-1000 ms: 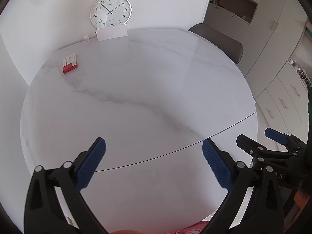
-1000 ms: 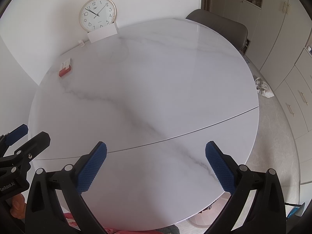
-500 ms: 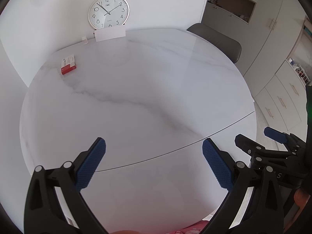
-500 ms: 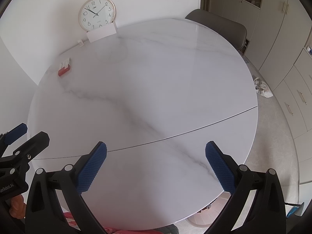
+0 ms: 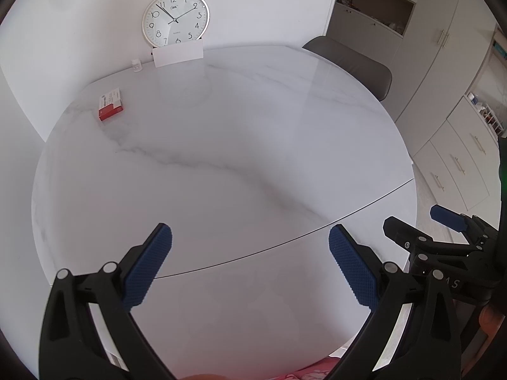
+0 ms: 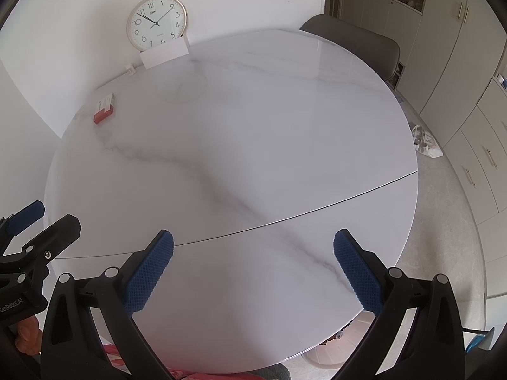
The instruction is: Collect trash
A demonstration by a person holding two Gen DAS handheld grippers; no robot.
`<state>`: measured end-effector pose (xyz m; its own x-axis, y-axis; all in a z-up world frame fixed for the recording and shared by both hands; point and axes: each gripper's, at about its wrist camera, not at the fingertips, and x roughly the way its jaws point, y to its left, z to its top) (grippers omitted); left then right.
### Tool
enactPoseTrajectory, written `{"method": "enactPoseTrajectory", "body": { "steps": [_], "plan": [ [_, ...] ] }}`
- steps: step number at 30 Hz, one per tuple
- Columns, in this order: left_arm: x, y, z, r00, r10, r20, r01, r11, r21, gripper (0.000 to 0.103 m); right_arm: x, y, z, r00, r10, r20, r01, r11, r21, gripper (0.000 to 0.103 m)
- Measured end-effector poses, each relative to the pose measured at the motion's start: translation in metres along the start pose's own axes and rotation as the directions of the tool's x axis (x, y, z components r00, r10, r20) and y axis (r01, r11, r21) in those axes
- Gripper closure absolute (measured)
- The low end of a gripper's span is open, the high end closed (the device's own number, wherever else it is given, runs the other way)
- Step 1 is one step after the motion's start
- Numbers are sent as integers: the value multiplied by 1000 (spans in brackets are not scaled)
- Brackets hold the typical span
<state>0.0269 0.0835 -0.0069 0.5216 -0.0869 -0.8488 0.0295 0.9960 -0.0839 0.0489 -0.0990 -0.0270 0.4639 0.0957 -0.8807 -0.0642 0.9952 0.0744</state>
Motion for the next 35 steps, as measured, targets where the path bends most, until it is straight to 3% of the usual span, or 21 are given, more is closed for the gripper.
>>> {"method": "enactPoseTrajectory", "body": {
  "steps": [35],
  "plan": [
    [9,4,2,1000,2,-5,-3,1000,-22,8,2,-4,-3,1000,-3,-5,3,1000,0,3]
  ]
}}
